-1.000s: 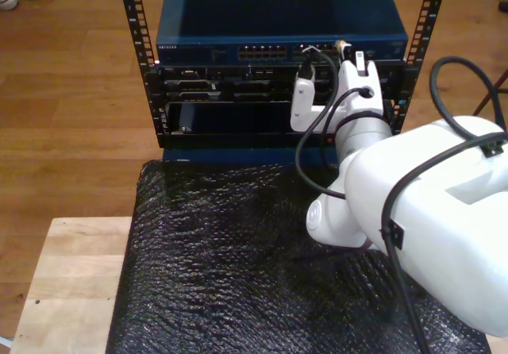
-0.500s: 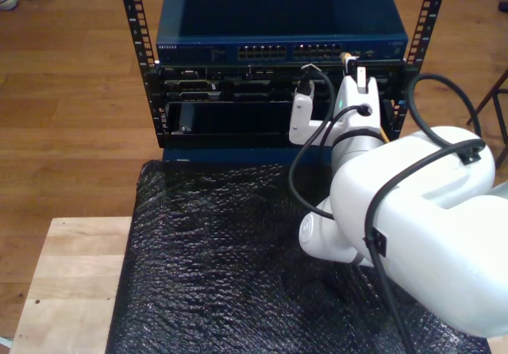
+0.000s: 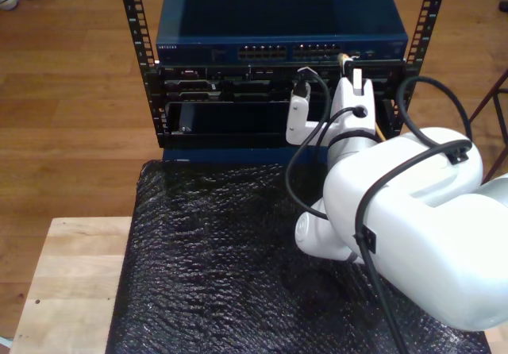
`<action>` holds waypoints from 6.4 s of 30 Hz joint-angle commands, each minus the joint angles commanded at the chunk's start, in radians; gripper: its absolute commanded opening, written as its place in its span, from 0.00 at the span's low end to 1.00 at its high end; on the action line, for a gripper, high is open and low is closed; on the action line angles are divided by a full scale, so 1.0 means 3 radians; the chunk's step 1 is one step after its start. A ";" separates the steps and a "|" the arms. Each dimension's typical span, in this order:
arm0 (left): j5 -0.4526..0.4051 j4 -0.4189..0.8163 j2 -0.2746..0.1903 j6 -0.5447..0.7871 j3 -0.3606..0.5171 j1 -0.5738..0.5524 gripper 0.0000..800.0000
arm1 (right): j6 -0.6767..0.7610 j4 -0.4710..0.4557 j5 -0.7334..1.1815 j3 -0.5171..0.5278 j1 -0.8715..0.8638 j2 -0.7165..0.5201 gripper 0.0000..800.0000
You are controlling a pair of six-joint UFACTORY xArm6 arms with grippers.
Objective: Grab the cable and plug it in
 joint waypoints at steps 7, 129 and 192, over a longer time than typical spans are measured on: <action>0.0000 0.0000 0.0000 0.0000 0.0000 0.0000 1.00 | 0.0000 0.0005 -0.0051 -0.0092 0.0000 0.0087 0.00; 0.0000 0.0000 0.0000 0.0000 0.0000 0.0000 1.00 | 0.0092 -0.0261 -0.0113 -0.0598 -0.0179 0.0511 0.00; 0.0000 0.0000 0.0000 0.0000 0.0000 0.0000 1.00 | 0.0102 -0.0409 0.0143 -0.0338 -0.0113 0.0240 0.32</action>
